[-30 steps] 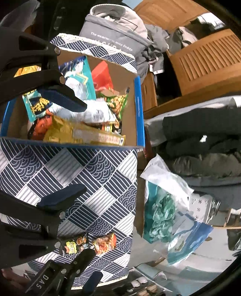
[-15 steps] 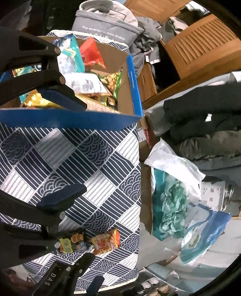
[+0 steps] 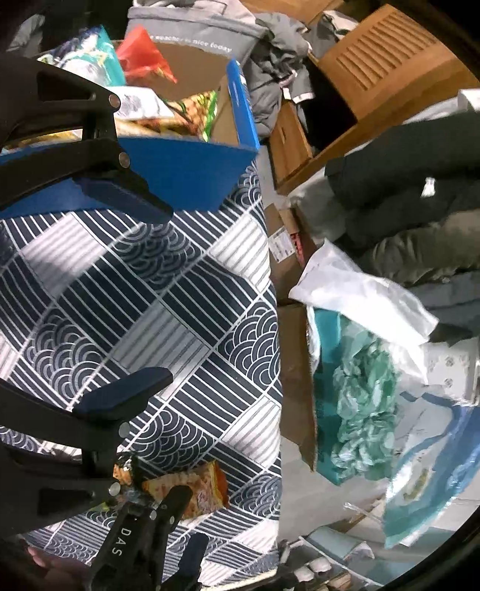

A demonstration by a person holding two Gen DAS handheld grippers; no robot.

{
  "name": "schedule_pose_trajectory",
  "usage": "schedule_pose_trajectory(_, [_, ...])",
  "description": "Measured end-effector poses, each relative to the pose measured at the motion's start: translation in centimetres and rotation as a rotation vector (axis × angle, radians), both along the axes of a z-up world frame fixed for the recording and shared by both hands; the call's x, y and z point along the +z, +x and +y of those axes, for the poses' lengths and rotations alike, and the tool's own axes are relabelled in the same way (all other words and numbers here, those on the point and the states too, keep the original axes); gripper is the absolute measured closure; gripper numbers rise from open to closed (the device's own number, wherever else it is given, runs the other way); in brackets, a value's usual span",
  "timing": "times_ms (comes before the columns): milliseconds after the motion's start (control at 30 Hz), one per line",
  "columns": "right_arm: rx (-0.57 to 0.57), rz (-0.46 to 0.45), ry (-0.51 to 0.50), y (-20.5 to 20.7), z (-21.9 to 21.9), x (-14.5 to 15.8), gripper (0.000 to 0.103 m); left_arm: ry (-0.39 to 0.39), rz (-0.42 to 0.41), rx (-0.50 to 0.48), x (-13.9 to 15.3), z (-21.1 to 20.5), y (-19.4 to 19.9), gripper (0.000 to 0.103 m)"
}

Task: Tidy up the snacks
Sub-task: 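Move both tools from the box over the last two snack packets, then grasp the orange fries bag with right gripper while left grasps black noodle bag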

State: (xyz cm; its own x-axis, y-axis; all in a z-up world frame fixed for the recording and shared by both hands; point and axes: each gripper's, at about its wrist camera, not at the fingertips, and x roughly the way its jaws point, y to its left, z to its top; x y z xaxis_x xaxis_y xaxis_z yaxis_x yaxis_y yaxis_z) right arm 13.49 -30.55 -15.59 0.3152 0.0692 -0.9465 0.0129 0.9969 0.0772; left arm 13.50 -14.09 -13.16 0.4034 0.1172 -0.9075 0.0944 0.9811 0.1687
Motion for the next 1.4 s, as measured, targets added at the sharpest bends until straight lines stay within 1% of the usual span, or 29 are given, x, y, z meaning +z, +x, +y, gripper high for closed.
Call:
schedule_pose_trajectory(100, [-0.004, 0.028, -0.011, 0.8, -0.5, -1.4, 0.026, 0.013, 0.028, -0.009, -1.6, -0.9, 1.2, 0.022])
schedule_pose_trajectory(267, [-0.021, 0.057, 0.013, 1.4, -0.7, -3.0, 0.026, 0.031, 0.051, -0.04, -3.2, -2.6, 2.1, 0.022])
schedule_pose_trajectory(400, [-0.012, 0.06, -0.01, 1.8, -0.4, -3.7, 0.026, 0.031, 0.065, -0.062, -3.9, -3.6, 2.4, 0.022])
schedule_pose_trajectory(567, [0.002, 0.081, -0.051, 2.0, -0.2, -5.1, 0.026, 0.032, 0.078, -0.072, -4.2, -3.7, 2.1, 0.022])
schedule_pose_trajectory(600, [0.003, 0.084, -0.054, 2.0, -0.3, -5.4, 0.029, 0.028, 0.082, -0.071, -4.3, -3.7, 2.1, 0.022])
schedule_pose_trajectory(633, [0.002, 0.087, -0.046, 1.9, -0.4, -5.5, 0.04, 0.024, 0.084, -0.071, -4.3, -3.6, 2.0, 0.022])
schedule_pose_trajectory(667, [0.003, 0.093, -0.03, 1.9, -0.5, -5.7, 0.049, 0.022, 0.086, -0.07, -4.4, -3.5, 1.9, 0.022])
schedule_pose_trajectory(700, [0.002, 0.098, -0.017, 1.9, -0.6, -5.7, 0.055, 0.019, 0.089, -0.068, -4.4, -3.5, 1.9, 0.022])
schedule_pose_trajectory(733, [0.001, 0.089, -0.019, 1.7, -0.7, -5.5, 0.059, 0.014, 0.092, -0.067, -4.3, -3.6, 1.8, 0.022])
schedule_pose_trajectory(800, [-0.003, 0.078, -0.018, 1.5, -0.8, -5.1, 0.061, -0.001, 0.1, -0.066, -4.3, -3.8, 1.5, 0.022])
schedule_pose_trajectory(933, [-0.045, 0.042, 0.006, 0.4, -2.1, -3.6, 0.062, -0.026, 0.113, -0.09, -3.9, -5.0, 0.4, 0.022])
schedule_pose_trajectory(1000, [-0.068, 0.025, 0.026, -0.6, -3.1, -2.8, 0.062, -0.041, 0.129, -0.104, -3.9, -5.8, -0.3, 0.022])
schedule_pose_trajectory(1133, [-0.114, 0.012, 0.03, -2.9, -5.1, -2.0, 0.062, -0.077, 0.156, -0.125, -3.7, -7.7, -1.7, 0.022])
schedule_pose_trajectory(1400, [-0.173, 0.031, 0.028, -8.0, -8.9, -2.2, 0.062, -0.136, 0.22, -0.132, -4.1, -11.8, -4.5, 0.022])
